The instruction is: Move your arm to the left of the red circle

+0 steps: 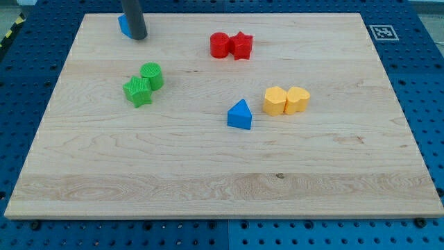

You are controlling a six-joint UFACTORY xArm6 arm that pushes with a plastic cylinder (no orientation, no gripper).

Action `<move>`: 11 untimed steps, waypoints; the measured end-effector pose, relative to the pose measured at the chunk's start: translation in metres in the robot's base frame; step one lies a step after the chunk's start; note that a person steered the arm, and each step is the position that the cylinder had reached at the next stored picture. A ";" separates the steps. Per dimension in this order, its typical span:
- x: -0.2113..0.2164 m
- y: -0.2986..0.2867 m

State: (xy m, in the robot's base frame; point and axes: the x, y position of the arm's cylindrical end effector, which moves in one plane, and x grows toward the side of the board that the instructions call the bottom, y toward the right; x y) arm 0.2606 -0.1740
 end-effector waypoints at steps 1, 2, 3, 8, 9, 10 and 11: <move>0.000 -0.012; 0.020 0.014; 0.050 0.029; 0.073 0.042; 0.073 0.058; 0.072 0.058; 0.072 0.059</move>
